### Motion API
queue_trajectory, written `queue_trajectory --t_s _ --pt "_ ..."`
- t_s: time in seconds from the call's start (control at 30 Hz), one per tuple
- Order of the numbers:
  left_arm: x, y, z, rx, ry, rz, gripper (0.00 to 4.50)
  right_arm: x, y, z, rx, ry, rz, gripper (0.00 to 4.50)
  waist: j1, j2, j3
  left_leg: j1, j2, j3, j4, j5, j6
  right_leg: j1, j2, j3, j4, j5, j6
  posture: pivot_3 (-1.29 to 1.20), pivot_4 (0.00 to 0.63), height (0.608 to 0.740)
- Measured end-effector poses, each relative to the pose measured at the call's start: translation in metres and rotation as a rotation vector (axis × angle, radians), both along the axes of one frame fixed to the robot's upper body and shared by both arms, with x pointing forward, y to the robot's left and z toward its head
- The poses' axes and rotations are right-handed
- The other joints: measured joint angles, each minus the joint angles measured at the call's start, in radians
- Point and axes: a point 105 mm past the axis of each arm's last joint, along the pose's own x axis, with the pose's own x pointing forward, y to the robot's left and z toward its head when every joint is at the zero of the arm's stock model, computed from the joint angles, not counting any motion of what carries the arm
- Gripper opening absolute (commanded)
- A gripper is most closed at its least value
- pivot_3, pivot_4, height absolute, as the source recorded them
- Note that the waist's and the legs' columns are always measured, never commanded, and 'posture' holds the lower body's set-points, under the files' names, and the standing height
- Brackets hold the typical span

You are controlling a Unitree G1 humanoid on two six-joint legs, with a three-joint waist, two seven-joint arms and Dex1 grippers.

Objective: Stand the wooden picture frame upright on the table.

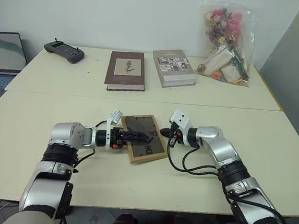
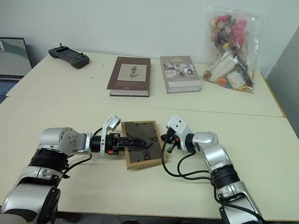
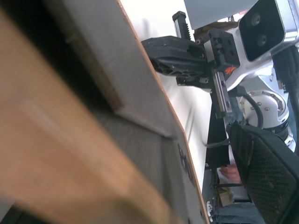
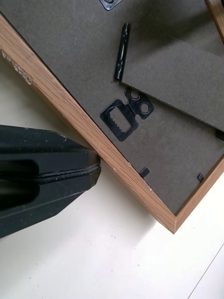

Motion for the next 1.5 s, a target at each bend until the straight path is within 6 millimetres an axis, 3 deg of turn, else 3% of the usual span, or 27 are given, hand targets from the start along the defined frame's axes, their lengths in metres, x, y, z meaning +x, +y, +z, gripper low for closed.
queue_trajectory --t_s 0.13,0.33,0.47,0.6,0.77,1.07,1.3,1.5 --pt "-0.016 -0.008 -0.001 -0.025 0.042 -0.051 3.73 -0.001 -0.005 -0.005 -0.007 0.009 -0.016 0.0 -0.007 0.0 0.0 0.0 0.0 0.0 0.0 0.0 0.0 -0.001 0.0 0.0 0.0 0.0 0.0 0.0 0.15 0.74" --pt "-0.028 -0.002 0.01 -0.033 0.047 -0.07 3.73 0.001 -0.015 -0.007 -0.021 0.009 -0.045 0.0 -0.023 0.0 0.0 0.0 0.001 0.0 -0.001 0.0 0.0 -0.001 0.001 0.001 0.0 0.0 0.0 0.0 0.15 0.74" --pt "-0.032 0.003 0.004 -0.001 0.047 -0.051 3.73 0.002 -0.018 -0.007 -0.022 0.008 -0.055 0.0 -0.024 0.0 0.0 0.0 0.002 -0.001 -0.001 0.0 0.0 -0.002 0.002 0.001 0.0 0.0 0.0 0.0 0.15 0.74" --pt "-0.033 0.005 -0.003 0.027 0.039 -0.032 2.99 0.003 -0.016 -0.007 -0.015 0.011 -0.055 0.0 -0.024 0.0 0.0 0.0 0.002 0.0 -0.001 0.0 0.0 -0.002 0.002 0.001 0.0 0.0 0.0 0.0 0.15 0.74" --pt "-0.035 0.005 0.007 0.013 0.014 -0.042 1.99 0.005 -0.017 -0.007 -0.014 0.007 -0.058 0.0 -0.023 0.0 0.0 0.0 0.002 0.0 -0.001 0.0 0.0 -0.002 0.002 0.001 0.0 0.0 0.0 0.0 0.15 0.74" --pt "-0.033 0.003 0.026 0.005 -0.044 -0.037 1.99 0.008 -0.022 -0.005 -0.007 -0.007 -0.072 0.0 -0.023 0.0 0.0 -0.001 0.002 0.0 -0.001 0.0 0.0 -0.002 0.002 0.001 0.0 0.0 0.0 0.0 0.15 0.74" --pt "-0.03 0.002 0.028 0.016 -0.072 -0.019 1.99 0.012 -0.025 -0.005 -0.014 -0.005 -0.084 0.0 -0.022 0.0 0.0 -0.001 0.002 0.0 -0.001 0.0 0.0 -0.002 0.002 0.001 0.0 0.0 0.0 0.0 0.15 0.74" --pt "-0.026 -0.006 0.016 0.025 -0.08 0.022 3.11 0.014 -0.024 -0.001 -0.012 -0.019 -0.079 0.0 -0.022 0.0 0.0 -0.001 0.002 0.0 -0.001 0.0 0.0 -0.002 0.002 0.001 0.0 0.0 0.0 0.0 0.15 0.74"
